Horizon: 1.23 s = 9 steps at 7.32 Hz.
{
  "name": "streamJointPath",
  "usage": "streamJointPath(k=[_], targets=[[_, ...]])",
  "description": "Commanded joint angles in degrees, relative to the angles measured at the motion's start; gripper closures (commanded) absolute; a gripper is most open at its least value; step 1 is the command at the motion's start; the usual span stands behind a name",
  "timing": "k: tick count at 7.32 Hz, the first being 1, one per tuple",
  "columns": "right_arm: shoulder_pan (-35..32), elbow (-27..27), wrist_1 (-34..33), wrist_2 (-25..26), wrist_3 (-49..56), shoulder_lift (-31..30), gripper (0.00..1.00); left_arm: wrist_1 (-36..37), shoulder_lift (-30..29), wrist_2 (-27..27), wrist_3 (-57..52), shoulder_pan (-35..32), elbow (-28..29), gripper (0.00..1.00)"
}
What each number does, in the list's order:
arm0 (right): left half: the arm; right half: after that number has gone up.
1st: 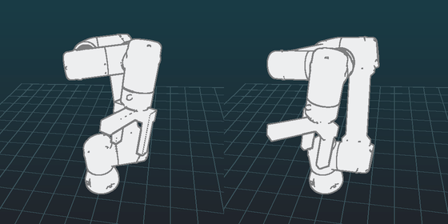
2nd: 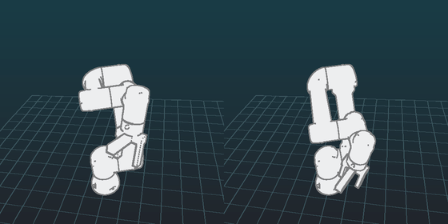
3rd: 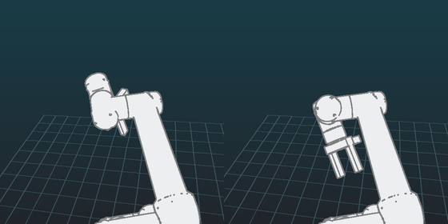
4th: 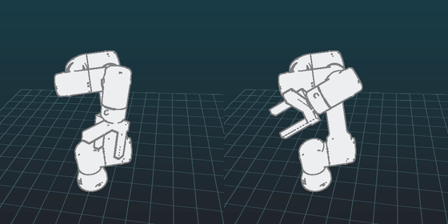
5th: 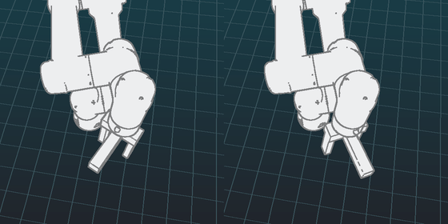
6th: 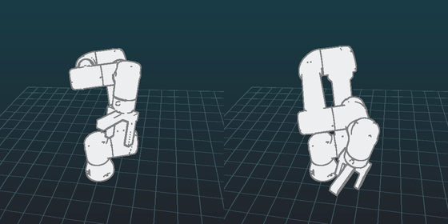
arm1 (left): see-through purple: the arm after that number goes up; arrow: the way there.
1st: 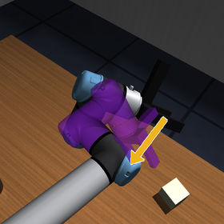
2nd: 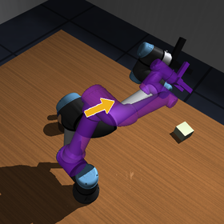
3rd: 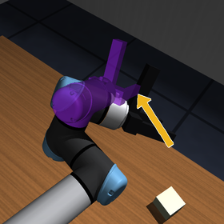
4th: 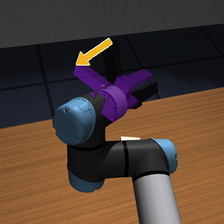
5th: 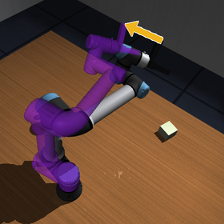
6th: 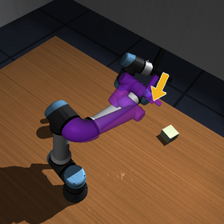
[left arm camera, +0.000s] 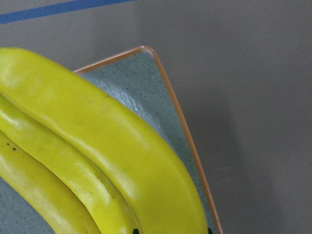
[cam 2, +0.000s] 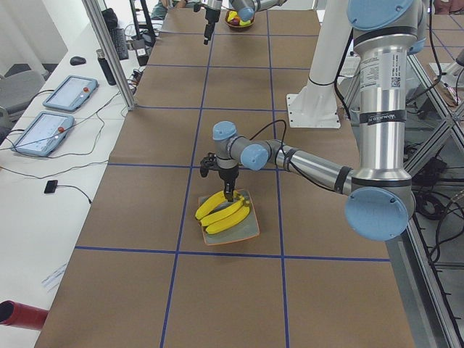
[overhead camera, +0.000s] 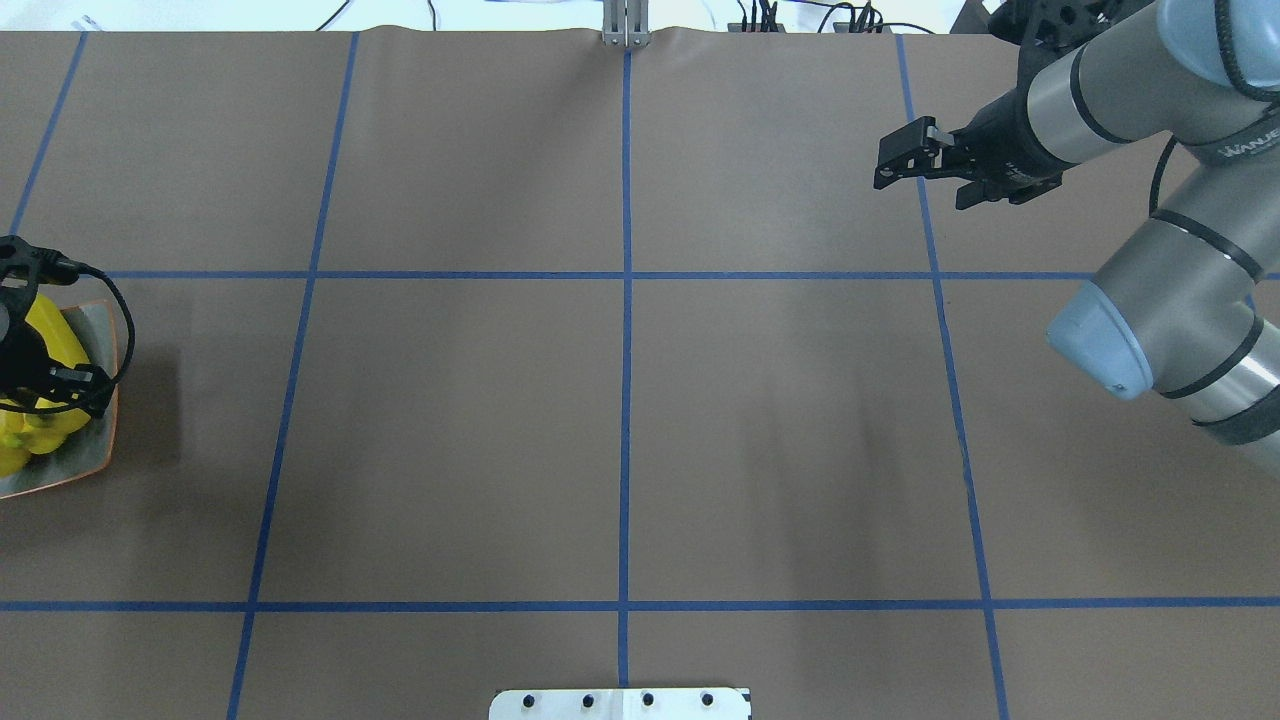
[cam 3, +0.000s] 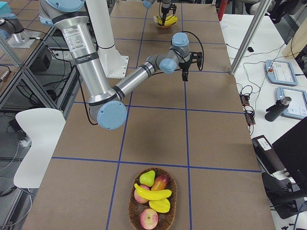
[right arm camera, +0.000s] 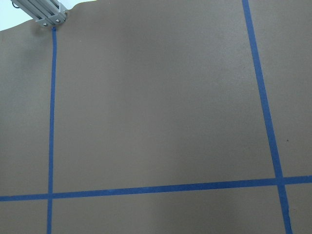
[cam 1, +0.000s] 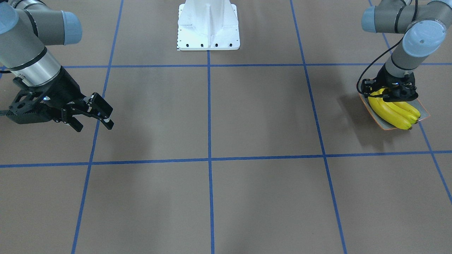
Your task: Transfer all bananas from basket to plate
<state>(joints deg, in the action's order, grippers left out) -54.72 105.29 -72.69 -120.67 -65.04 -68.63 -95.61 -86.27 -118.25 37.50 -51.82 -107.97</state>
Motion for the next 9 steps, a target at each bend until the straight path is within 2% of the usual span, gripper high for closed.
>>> streamJointPath(k=[1, 3, 5, 7, 9], targets=[[-0.04, 0.09, 0.0, 0.0, 0.0, 0.07, 0.0, -0.01, -0.47, -0.31, -0.14, -0.12, -0.14, 0.0], [-1.26, 0.26, 0.0, -0.52, 0.43, -1.5, 0.0, -0.01, -1.43, -1.71, -0.76, -1.26, -2.94, 0.0], [-6.16, 1.23, -0.18, -1.31, 7.43, -7.63, 0.0, -0.01, -7.47, -5.58, 0.64, -4.94, -3.39, 0.0], [-11.96, 0.53, -0.44, -1.23, 19.7, -16.49, 0.0, 0.25, -12.49, -5.59, 6.34, -4.69, -3.39, 0.0], [-21.87, -3.49, -0.88, -3.23, 34.22, -22.4, 0.0, 0.08, -12.78, -5.67, 6.88, -4.43, -3.39, 0.0]])
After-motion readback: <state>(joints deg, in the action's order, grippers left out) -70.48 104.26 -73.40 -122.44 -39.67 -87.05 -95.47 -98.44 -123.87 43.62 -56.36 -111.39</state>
